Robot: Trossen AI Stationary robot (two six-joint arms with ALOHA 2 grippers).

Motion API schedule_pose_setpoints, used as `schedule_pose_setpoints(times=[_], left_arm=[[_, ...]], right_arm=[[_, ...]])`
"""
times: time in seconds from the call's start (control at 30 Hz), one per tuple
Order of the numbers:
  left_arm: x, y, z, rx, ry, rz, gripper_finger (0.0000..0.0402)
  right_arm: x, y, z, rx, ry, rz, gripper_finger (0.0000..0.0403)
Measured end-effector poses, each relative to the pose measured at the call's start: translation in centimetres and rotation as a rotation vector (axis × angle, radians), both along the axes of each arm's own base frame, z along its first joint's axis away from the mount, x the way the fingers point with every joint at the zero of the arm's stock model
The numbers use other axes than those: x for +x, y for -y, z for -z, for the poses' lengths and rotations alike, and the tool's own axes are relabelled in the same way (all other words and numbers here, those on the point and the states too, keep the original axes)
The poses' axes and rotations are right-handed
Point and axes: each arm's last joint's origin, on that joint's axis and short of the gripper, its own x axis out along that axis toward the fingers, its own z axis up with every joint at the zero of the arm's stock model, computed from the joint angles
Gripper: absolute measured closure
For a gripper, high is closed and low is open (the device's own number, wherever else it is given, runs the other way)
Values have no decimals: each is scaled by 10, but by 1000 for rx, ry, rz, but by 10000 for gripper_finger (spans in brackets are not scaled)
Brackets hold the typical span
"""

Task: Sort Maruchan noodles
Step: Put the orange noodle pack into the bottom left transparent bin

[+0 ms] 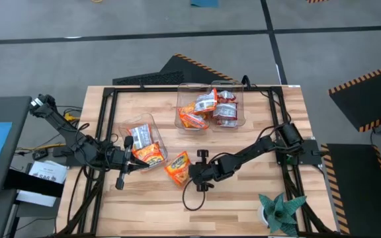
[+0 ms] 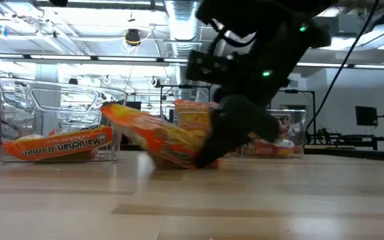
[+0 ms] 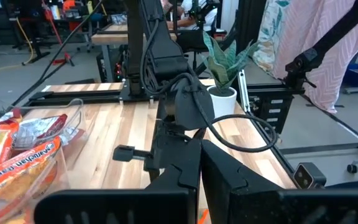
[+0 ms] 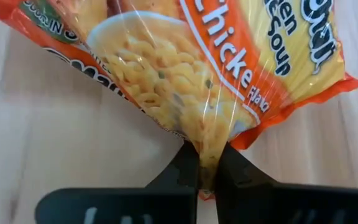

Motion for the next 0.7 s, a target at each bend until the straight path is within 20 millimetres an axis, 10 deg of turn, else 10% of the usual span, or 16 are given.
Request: schedule_pose_setpoints(times=[0.33, 0.7], left_arm=[[-4, -5, -6, 63, 38, -130, 401], [-20, 1, -14, 139, 70, -361, 401]], right_arm=[[-21, -18, -57, 43, 178, -67, 376], [22, 10, -88, 15, 612, -106, 377]])
